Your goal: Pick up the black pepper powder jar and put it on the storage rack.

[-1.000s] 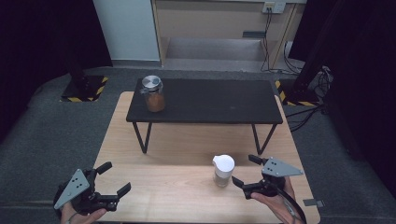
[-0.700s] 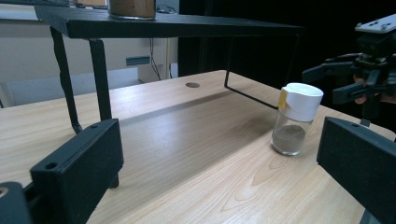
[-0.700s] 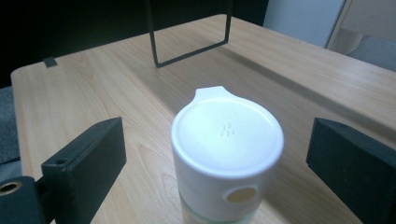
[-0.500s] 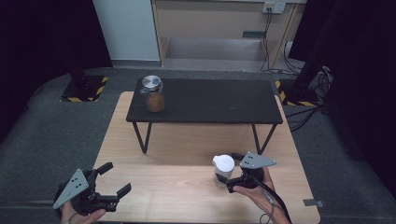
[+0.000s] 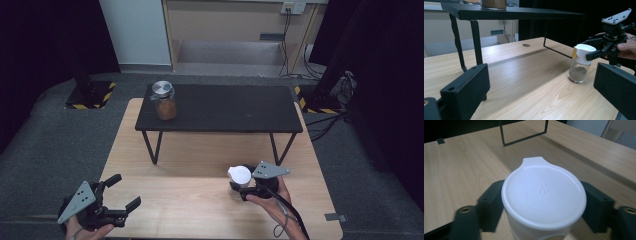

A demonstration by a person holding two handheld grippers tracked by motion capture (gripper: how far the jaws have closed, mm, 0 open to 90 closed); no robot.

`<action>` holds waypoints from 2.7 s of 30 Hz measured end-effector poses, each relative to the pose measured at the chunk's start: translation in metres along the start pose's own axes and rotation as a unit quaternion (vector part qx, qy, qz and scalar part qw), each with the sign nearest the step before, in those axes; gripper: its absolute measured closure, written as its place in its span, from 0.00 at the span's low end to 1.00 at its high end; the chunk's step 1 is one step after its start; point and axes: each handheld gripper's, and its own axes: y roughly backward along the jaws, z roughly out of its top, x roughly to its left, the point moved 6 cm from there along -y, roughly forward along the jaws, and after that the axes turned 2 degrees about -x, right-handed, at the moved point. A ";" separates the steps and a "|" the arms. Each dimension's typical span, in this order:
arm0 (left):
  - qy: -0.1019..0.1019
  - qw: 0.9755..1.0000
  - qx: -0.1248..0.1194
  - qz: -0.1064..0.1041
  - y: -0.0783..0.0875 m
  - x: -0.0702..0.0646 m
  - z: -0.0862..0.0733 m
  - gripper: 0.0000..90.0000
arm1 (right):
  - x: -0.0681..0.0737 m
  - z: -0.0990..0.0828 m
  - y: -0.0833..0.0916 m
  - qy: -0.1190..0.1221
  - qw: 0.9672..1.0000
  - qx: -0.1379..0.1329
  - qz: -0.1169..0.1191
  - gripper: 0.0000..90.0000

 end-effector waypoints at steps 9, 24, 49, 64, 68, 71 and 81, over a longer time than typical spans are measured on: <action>-0.001 1.000 0.001 -0.001 0.000 0.000 0.000 0.00 | 0.002 0.000 0.000 -0.002 1.000 0.000 -0.004 0.34; -0.002 1.000 0.002 -0.002 -0.001 0.000 0.000 0.00 | 0.002 0.001 0.001 -0.003 1.000 0.001 -0.004 0.35; -0.002 1.000 0.004 -0.002 -0.002 0.000 0.000 0.00 | -0.027 0.127 0.067 0.041 0.995 -0.030 0.087 0.35; -0.001 1.000 0.003 -0.001 -0.001 0.000 0.000 0.00 | -0.051 0.212 0.107 0.030 0.997 -0.035 0.059 0.35; -0.001 1.000 0.003 -0.001 -0.001 0.000 0.000 0.00 | -0.061 0.225 0.112 0.017 0.998 -0.037 0.044 0.35; -0.002 1.000 0.004 -0.001 -0.002 0.000 0.000 0.00 | -0.065 0.230 0.113 0.016 0.999 -0.039 0.033 0.35; -0.002 1.000 0.004 0.000 -0.001 0.001 0.000 0.00 | -0.076 0.237 0.108 -0.002 0.999 -0.042 -0.001 0.35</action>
